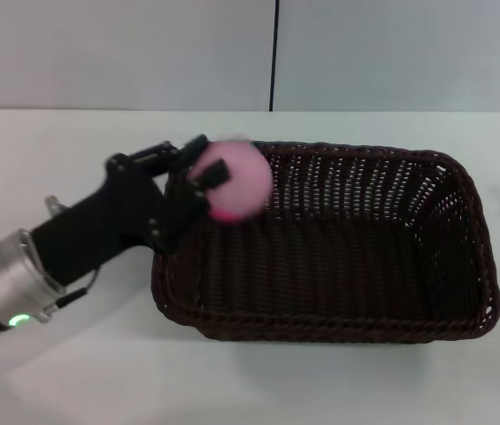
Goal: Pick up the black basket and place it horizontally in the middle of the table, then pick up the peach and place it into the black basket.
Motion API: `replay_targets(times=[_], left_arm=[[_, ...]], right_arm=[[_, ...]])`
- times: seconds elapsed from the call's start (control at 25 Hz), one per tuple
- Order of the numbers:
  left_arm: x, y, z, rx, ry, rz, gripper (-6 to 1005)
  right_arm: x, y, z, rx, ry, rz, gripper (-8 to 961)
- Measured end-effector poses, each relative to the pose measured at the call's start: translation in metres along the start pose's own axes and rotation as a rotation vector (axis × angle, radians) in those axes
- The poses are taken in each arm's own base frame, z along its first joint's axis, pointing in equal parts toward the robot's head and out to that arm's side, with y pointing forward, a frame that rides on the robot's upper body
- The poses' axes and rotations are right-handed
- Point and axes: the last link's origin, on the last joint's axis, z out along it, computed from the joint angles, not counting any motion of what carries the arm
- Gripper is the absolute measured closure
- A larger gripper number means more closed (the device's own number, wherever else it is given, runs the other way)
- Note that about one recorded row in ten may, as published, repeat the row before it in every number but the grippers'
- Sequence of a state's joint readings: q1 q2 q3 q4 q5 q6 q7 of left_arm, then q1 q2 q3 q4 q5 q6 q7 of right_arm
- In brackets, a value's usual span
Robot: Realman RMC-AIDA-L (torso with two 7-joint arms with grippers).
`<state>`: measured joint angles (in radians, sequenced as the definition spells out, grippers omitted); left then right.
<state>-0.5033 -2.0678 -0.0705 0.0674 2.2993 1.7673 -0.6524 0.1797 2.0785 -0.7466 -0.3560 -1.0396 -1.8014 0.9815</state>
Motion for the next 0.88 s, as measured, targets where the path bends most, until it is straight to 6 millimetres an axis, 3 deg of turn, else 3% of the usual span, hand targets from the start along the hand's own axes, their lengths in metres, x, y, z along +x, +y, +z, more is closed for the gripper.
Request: replay_targets(times=[0.16, 0.4, 0.52, 0.6, 0.64, 0.68, 0.72, 0.88], left_arm=[[-0.009, 0.005, 0.006, -0.031, -0.047, -0.006, 768], [-0.013, 0.007, 0.006, -0.031, -0.069, -0.003, 494], [-0.01, -0.003, -0.01, 0.077, -0.045, 0.033, 373], [-0.006, -0.017, -0.038, 0.27, -0.015, 0.111, 292], [-0.005, -0.02, -0.045, 0.318, -0.008, 0.129, 270], [-0.003, -0.027, -0.068, 0.484, 0.017, 0.196, 248], [-0.003, -0.027, -0.068, 0.484, 0.017, 0.196, 225], [0.003, -0.033, -0.103, 0.737, 0.059, 0.289, 181]], right_arm=[[0.001, 0.001, -0.002, 0.008, 0.0, 0.008, 396], [0.004, -0.002, -0.008, 0.058, -0.007, 0.004, 396], [0.005, -0.007, -0.016, 0.138, -0.039, -0.029, 396], [0.006, -0.011, -0.024, 0.215, -0.067, -0.058, 396], [0.008, -0.012, -0.028, 0.269, -0.086, -0.077, 396], [0.012, -0.014, -0.037, 0.384, -0.121, -0.13, 396], [0.012, -0.014, -0.037, 0.384, -0.121, -0.13, 396], [0.026, -0.01, -0.052, 0.664, -0.17, -0.274, 396]])
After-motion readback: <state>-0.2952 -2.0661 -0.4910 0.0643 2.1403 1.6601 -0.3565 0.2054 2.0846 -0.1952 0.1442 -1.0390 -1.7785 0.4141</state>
